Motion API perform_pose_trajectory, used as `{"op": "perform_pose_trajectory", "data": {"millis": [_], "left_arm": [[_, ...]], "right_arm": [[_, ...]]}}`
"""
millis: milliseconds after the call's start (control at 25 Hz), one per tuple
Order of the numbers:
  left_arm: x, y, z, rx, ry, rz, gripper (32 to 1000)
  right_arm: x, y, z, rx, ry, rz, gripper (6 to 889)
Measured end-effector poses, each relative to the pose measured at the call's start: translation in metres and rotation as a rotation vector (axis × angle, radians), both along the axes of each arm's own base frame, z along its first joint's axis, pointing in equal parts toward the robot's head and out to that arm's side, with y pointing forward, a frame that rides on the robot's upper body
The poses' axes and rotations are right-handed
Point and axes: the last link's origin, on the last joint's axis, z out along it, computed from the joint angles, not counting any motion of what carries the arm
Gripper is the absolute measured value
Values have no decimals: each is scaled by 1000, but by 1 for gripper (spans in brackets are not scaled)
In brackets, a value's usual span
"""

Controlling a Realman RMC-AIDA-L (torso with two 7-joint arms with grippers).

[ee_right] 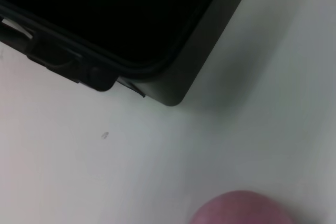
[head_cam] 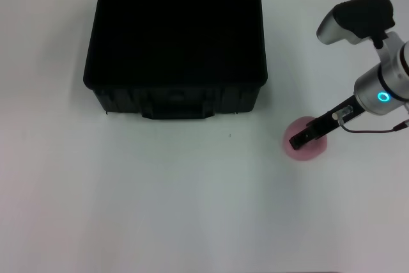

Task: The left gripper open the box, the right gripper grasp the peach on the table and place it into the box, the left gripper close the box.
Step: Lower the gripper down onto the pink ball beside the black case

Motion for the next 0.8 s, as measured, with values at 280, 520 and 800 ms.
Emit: {"op": "perform_pose_trajectory", "data": {"millis": [280,520,800], "left_arm": [[0,0,0,1,0,-2,409],[0,0,0,-3,4,-4,412],[0,0,0,-3,5,-4,416]], "right_arm": [[0,0,0,1,1,-1,845],[-1,0,-2,8,7,-5,767],[-3,0,-2,5,6,-5,413]]}}
